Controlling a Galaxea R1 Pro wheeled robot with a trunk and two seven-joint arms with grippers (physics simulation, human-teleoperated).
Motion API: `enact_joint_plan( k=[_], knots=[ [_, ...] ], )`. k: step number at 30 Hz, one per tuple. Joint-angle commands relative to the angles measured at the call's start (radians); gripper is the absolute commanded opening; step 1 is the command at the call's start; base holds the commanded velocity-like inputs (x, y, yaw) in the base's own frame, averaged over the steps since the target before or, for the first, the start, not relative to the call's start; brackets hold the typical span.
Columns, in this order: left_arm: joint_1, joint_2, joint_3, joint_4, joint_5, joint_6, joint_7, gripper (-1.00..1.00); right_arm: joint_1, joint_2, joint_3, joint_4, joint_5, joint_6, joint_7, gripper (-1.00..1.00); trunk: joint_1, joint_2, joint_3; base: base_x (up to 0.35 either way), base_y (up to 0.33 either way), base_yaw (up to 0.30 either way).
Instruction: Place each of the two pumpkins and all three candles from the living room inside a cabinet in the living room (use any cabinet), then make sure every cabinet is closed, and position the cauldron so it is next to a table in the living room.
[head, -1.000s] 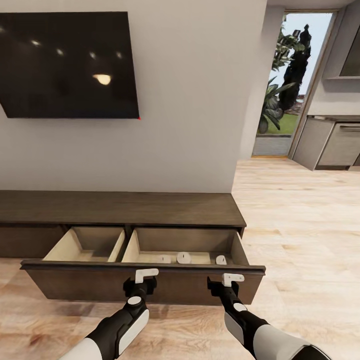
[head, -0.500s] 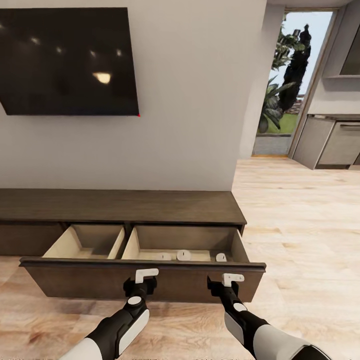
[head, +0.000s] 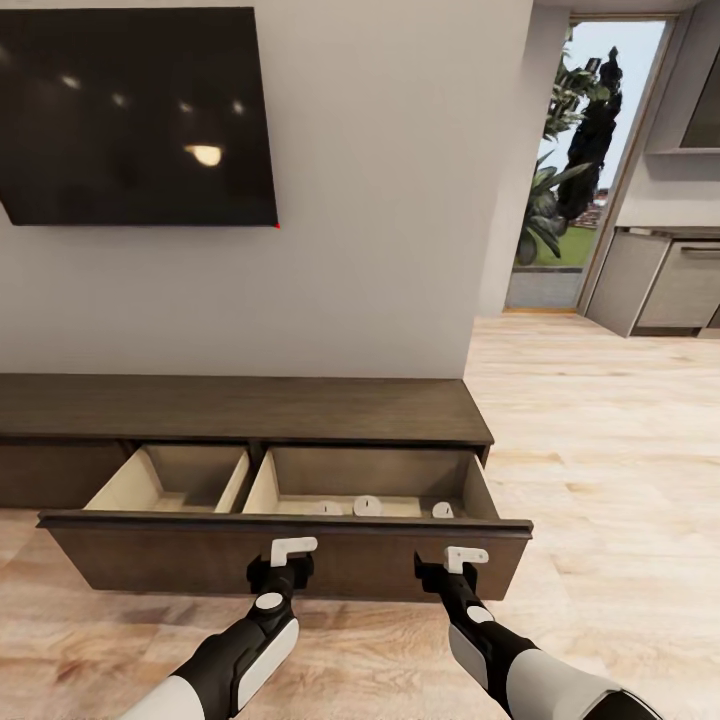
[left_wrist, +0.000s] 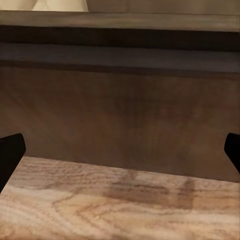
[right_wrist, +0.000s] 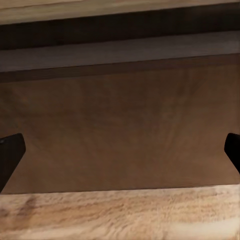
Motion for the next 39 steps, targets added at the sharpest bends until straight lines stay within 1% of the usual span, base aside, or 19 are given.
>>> enact_joint_plan(
  k=[1,13,39],
  knots=[
    [-0.001,0.001,-0.006,-0.001,0.006,0.002,0.008,1.00,-0.001,0.000,0.009,0.000,-0.004,-0.002,-0.006,1.00,0.000,0.000,-0.001,0.007,0.000,0.000],
    [-0.001,0.001,-0.006,-0.001,0.006,0.002,0.008,1.00,-0.001,0.000,0.009,0.000,-0.004,-0.002,-0.006,1.00,0.000,0.000,-0.001,0.106,0.016,0.000],
    [-0.001,0.001,-0.006,-0.001,0.007,0.002,0.008,1.00,-0.001,0.000,0.009,0.000,-0.004,-0.002,-0.006,1.00,0.000,0.000,-0.001,0.149,0.000,0.000]
  ],
)
